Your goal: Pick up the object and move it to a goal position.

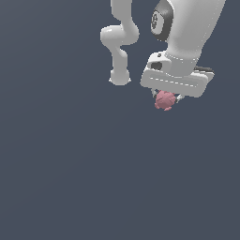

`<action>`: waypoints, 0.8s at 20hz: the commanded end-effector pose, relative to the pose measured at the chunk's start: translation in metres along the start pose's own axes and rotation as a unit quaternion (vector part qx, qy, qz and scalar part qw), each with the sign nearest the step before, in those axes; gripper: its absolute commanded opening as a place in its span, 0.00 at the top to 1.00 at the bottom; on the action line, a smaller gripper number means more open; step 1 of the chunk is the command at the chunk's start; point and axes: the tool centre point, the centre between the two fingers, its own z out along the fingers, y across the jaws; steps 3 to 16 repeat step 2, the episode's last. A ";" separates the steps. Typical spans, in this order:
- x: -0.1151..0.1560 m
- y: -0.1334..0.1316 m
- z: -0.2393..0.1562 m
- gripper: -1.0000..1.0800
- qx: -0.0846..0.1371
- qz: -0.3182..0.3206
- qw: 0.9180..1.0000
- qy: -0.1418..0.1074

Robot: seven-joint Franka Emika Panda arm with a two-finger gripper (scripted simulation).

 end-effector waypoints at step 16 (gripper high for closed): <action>0.001 -0.001 -0.001 1.00 0.000 0.000 1.000 0.000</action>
